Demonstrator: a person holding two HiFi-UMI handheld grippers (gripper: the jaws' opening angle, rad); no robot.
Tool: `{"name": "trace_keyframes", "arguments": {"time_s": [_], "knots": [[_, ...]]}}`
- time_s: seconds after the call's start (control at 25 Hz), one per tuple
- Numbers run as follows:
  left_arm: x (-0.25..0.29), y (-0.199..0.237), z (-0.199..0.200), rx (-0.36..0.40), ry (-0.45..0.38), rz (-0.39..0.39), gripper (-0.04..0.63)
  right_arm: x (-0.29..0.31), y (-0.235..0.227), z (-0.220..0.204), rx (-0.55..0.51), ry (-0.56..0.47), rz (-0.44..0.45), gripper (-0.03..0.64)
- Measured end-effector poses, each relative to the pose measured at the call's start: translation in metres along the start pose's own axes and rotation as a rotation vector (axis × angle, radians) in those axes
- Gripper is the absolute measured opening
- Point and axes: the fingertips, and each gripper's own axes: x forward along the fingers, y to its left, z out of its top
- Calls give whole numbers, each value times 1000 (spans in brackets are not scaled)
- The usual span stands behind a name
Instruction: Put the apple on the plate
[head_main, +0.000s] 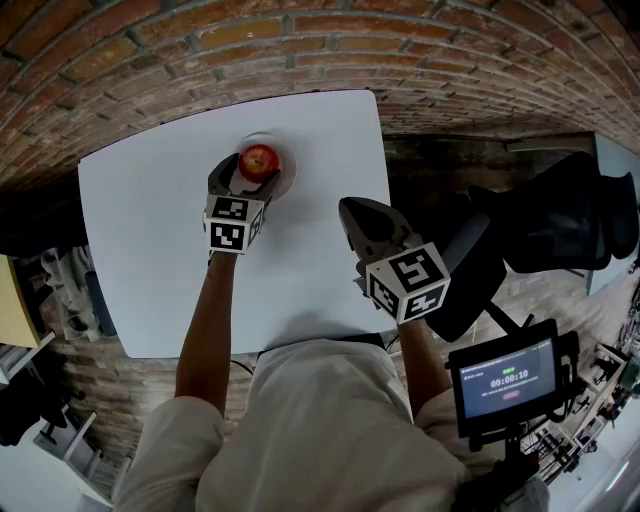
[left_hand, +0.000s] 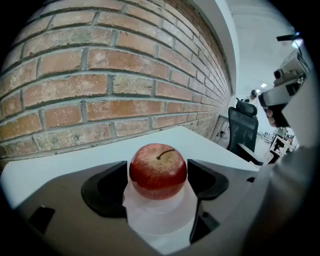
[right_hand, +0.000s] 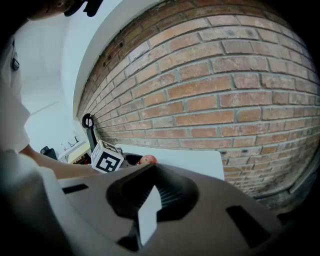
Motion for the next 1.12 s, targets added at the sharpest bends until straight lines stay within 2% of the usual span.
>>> {"name": "trace_keyframes", "arguments": {"time_s": [0.2, 0.84, 1.12], "knots": [[0, 0, -1, -2, 5, 0, 385, 0, 1, 1, 6, -5, 6, 3], [-9, -2, -4, 2, 6, 28, 386, -2, 4, 9, 2, -34, 18, 3], [-48, -2, 1, 7, -33, 73, 385, -24, 20, 20, -21, -71, 5, 3]]}}
